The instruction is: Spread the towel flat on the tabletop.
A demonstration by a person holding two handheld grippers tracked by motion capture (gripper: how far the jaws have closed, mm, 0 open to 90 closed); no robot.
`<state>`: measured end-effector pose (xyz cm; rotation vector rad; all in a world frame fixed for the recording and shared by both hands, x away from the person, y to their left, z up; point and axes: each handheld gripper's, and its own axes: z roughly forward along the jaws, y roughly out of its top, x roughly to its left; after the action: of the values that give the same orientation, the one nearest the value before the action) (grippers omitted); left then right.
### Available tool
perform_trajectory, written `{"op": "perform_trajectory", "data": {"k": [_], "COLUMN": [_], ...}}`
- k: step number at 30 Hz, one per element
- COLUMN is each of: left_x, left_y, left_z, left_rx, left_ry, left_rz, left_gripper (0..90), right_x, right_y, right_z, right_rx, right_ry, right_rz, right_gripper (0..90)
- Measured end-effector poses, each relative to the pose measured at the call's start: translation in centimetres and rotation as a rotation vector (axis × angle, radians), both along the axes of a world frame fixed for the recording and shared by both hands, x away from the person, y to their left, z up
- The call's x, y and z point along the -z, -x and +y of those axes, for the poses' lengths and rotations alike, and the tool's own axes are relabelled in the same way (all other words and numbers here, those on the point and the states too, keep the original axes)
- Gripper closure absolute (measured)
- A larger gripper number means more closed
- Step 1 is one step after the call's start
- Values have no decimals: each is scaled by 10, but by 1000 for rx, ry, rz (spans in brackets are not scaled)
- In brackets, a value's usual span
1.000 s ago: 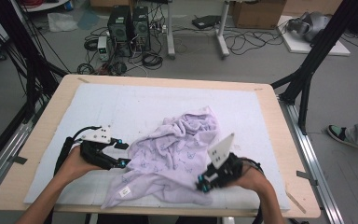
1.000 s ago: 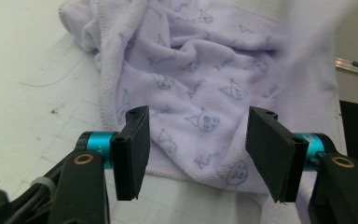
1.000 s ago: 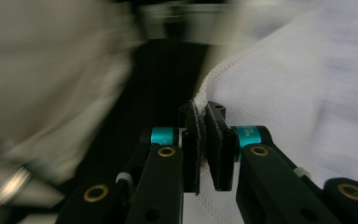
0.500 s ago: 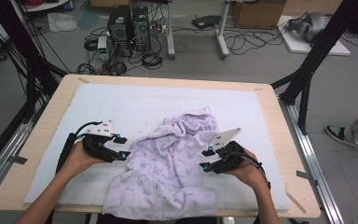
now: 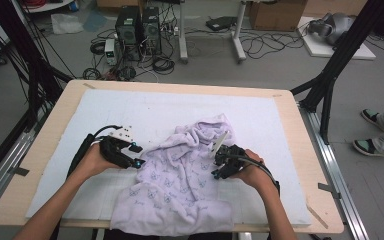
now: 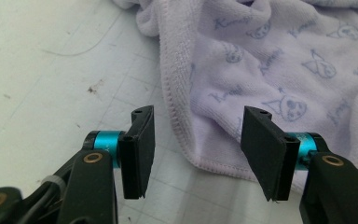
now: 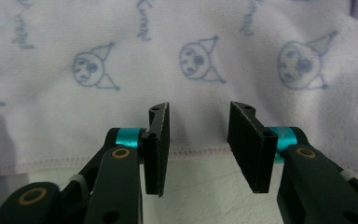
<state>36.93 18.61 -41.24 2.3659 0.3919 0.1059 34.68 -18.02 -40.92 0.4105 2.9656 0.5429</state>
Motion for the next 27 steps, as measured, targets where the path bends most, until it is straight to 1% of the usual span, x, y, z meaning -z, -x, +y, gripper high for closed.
{"op": "perform_trajectory", "data": {"k": [1,2,3,4,5,7,8,9,10,11,12,13,14,15,16,17,18,21,22,23,24,25,26,27], "left_x": [-3,-3,-5,-5,-5,-3,-2,-2,-1,1,1,3,5,6,7,6,6,4,-1,-1,-4,-9,-12,-16], "left_y": [-2,-2,-6,-8,-8,-13,-17,-17,-18,-22,-22,-22,-23,-24,-25,-25,-26,-26,-26,-26,-26,-26,-26,-27], "left_z": [-3,-3,-8,-10,-10,-15,-18,-18,-19,-21,-21,-24,-25,-27,-28,-28,-27,-24,-20,-20,-17,-12,-8,-4], "left_rx": [23,23,37,43,43,57,72,72,74,77,77,73,75,75,66,58,50,40,23,23,13,4,-10,-27], "left_ry": [-19,-19,-71,-93,-93,-116,-136,-136,-139,-158,-158,-158,-173,-185,-190,-182,-180,-183,-172,-172,-157,-138,-120,-101], "left_rz": [-2,-2,-2,2,2,25,41,41,41,62,62,72,84,89,94,111,120,125,116,116,112,102,93,90], "left_gripper": [451,451,448,448,449,462,485,507,543,585,621,671,671,751,789,831,841,854,856,857,858,859,859,859], "right_x": [-1,-2,-2,-3,-3,-2,-2,-2,-2,-2,-2,-1,-1,-1,-1,-1,-1,-3,-4,-6,-10,-15,-15,-19], "right_y": [-1,-2,-3,-5,-7,-11,-11,-13,-15,-16,-16,-22,-22,-25,-26,-27,-26,-25,-25,-26,-26,-26,-26,-26], "right_z": [2,4,6,8,9,14,15,17,17,18,18,18,18,17,16,16,17,17,16,13,10,6,6,2], "right_rx": [-8,-13,-16,-20,-21,-35,-34,-39,-42,-47,-47,-45,-45,-27,-18,-16,-27,-37,-32,-29,-25,-17,-17,-16], "right_ry": [21,37,59,79,92,115,129,141,142,146,146,137,137,138,132,135,141,151,143,119,95,61,61,37], "right_rz": [0,1,1,-1,2,14,22,27,39,48,48,75,75,76,86,87,78,61,59,52,50,39,39,40], "right_gripper": [578,579,579,579,583,598,609,618,645,674,674,744,744,859,870,877,882,889,890,891,891,892,892,892]}}
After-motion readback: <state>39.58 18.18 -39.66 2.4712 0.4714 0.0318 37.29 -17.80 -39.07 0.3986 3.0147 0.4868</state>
